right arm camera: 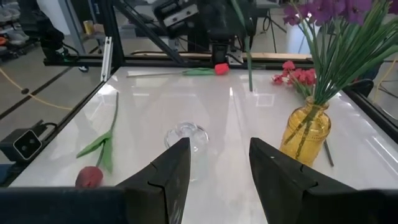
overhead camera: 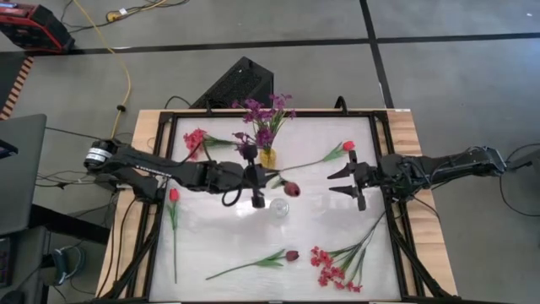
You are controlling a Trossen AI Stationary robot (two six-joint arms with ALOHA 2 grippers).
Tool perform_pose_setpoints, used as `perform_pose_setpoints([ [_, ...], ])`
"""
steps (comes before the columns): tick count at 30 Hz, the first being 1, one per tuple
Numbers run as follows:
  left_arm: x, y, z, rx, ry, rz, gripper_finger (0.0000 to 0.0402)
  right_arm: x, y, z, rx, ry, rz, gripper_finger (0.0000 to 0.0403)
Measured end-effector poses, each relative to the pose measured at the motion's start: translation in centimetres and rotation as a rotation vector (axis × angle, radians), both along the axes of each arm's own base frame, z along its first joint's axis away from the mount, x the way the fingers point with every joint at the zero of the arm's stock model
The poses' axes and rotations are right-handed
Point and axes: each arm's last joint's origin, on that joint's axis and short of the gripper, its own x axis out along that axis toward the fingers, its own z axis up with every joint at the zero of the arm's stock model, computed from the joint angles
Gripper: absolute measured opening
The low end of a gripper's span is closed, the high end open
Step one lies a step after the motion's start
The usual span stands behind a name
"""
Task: Sort flowers into vase by color
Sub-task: Put the top purple flower into the yellow vase
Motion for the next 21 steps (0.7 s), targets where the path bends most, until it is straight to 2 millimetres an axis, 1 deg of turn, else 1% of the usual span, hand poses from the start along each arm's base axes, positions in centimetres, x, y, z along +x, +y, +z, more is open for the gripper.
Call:
perform_pose_setpoints([
  [4,-0.2,-0.1,-0.6,0.011,-0.007,0.028,0.0000,0.0,0.0,0.1,0.014,-0.010,-0.002,0.0189],
  [8,-0.5,1.0,-1.9,0.017,-0.058,0.068,0.0000,0.0,0.0,0.1,0.043,-0.008,-0.009,0.0189],
  [11,-0.7,1.9,-2.5,0.021,-0.112,0.096,0.0000,0.0,0.1,0.1,0.064,-0.007,-0.010,0.0189],
  [14,-0.8,2.8,-2.5,0.028,-0.171,0.094,0.0000,0.0,0.2,0.1,0.067,-0.008,0.002,0.0189],
  [21,-0.8,5.3,-2.5,0.027,-0.173,0.135,0.0000,-0.1,0.6,0.2,0.068,-0.011,0.028,0.0189],
])
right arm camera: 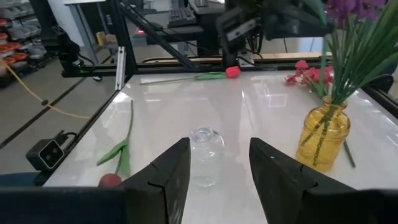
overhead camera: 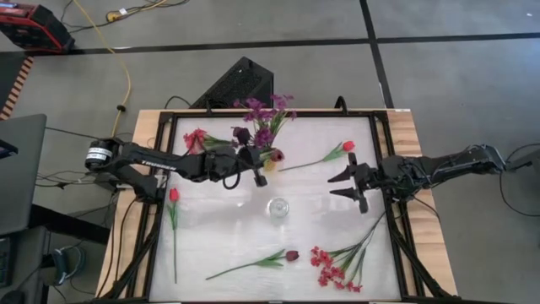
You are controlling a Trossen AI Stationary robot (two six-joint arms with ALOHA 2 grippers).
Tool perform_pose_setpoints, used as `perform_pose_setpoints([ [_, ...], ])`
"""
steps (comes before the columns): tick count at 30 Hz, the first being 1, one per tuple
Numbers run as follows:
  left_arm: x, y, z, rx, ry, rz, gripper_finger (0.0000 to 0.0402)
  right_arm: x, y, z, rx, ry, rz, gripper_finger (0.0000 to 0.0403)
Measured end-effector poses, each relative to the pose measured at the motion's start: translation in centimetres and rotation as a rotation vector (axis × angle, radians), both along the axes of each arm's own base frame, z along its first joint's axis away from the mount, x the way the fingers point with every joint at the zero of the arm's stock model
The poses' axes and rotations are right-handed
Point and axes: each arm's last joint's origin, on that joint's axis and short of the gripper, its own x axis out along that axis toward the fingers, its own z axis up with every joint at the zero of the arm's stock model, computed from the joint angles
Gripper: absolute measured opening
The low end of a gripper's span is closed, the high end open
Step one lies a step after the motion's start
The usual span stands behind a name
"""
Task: Sort flowers into vase by color
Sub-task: Put the top purple flower into the yellow vase
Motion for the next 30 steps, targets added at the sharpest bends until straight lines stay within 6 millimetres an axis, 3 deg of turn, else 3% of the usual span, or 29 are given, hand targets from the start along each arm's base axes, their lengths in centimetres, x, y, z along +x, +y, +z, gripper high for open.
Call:
perform_pose_setpoints([
  [8,-0.1,1.5,0.0,-0.038,-0.015,0.022,0.0000,0.0,0.1,0.1,0.002,-0.010,0.004,0.0189],
  [30,0.1,1.7,-0.9,-0.006,0.047,0.083,0.0000,0.0,0.1,0.1,-0.003,-0.009,0.004,0.0189],
])
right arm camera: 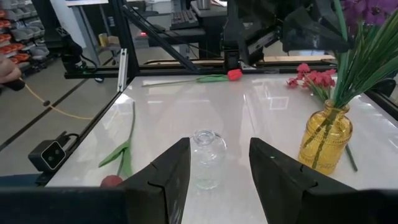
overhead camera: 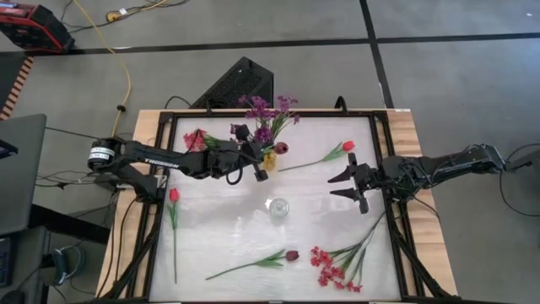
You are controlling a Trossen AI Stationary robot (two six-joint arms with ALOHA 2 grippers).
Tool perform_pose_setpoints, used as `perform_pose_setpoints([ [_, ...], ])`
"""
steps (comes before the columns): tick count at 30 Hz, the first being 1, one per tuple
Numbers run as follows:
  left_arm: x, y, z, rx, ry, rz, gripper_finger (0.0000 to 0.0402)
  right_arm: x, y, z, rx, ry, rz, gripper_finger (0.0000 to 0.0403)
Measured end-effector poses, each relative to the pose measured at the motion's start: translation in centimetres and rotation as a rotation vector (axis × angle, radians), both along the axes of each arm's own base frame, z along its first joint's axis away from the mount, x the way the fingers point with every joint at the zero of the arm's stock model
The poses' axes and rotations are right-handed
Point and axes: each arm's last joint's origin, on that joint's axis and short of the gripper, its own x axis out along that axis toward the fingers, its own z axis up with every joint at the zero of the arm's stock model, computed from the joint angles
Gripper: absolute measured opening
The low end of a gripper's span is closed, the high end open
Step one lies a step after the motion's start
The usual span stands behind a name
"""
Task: Sort flowers into vase by color
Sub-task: Put the top purple flower into the yellow vase
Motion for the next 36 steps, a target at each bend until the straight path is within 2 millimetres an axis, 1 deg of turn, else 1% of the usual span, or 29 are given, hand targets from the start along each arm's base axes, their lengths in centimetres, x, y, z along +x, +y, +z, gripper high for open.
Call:
perform_pose_setpoints([
  [2,0.4,0.1,-0.4,0.004,-0.010,0.008,0.0000,0.0,0.0,0.0,0.000,0.000,0.000,0.0189],
  [5,0.6,0.1,-1.0,0.006,0.019,0.014,0.0000,0.0,0.0,0.0,0.000,0.002,0.001,0.0189],
  [9,0.6,-0.1,-1.2,-0.005,0.017,0.043,0.0000,0.0,0.0,-0.1,0.000,0.008,0.002,0.0189],
  [19,0.4,0.0,-2.1,-0.116,0.034,0.116,0.0000,0.0,0.1,-0.1,0.001,0.009,0.006,0.0189],
  [23,0.3,0.2,-2.2,-0.161,0.016,0.133,0.0000,0.0,0.1,-0.1,0.002,0.009,0.005,0.0189],
  [29,0.9,0.6,-3.6,-0.212,0.019,0.165,0.0000,0.0,0.1,-0.1,0.002,0.008,0.005,0.0189],
  [31,0.8,0.6,-4.1,-0.219,0.047,0.175,0.0000,0.0,0.1,-0.1,0.003,0.007,0.008,0.0189],
  [36,1.0,0.6,-4.5,-0.226,0.044,0.188,0.0000,0.0,0.2,0.0,0.008,0.005,0.012,0.0189],
])
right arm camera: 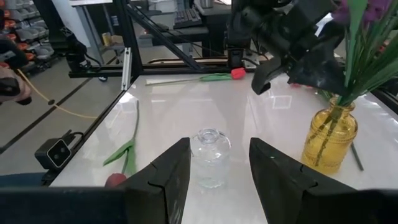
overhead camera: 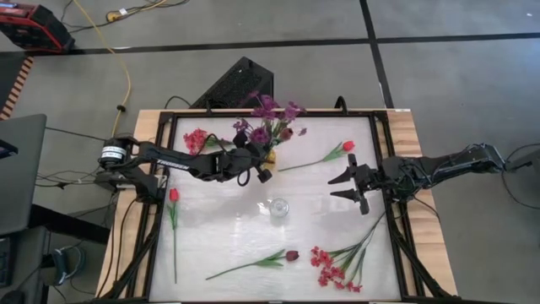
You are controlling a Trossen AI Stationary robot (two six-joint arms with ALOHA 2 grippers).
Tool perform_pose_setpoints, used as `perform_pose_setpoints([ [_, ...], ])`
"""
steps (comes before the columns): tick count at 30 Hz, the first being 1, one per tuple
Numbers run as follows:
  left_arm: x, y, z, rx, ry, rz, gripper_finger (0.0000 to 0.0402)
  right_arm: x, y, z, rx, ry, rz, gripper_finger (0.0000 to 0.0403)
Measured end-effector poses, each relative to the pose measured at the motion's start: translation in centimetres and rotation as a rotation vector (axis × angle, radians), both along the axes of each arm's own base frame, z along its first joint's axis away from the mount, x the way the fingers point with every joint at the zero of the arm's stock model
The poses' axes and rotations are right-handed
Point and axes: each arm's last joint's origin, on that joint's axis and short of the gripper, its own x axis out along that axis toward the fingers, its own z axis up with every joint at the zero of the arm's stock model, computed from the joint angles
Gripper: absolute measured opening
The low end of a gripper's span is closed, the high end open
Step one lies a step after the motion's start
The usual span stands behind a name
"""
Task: Sort flowers into vase by color
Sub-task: Put the top purple flower into the yellow vase, then put the purple flower into the yellow vase
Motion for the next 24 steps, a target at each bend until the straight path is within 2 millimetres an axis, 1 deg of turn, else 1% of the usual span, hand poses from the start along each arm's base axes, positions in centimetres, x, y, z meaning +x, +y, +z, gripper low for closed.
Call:
perform_pose_setpoints([
  [6,0.1,0.1,0.2,-0.016,-0.031,0.007,0.0001,0.0,0.1,0.0,0.002,0.003,0.005,0.0189],
  [9,0.1,0.1,0.3,-0.010,-0.046,0.008,0.0011,0.0,0.1,0.0,0.002,0.004,0.005,0.0189],
  [12,0.1,0.1,0.3,-0.016,-0.052,0.012,0.0034,0.0,0.1,0.0,0.002,0.004,0.005,0.0189],
  [19,-0.3,0.0,1.0,-0.032,-0.067,0.018,0.0105,0.0,0.1,-0.1,0.003,0.014,0.004,0.0189],
  [24,-0.8,-0.3,1.8,-0.043,-0.061,-0.013,0.0139,0.1,0.1,-0.2,0.017,0.022,-0.001,0.0189],
])
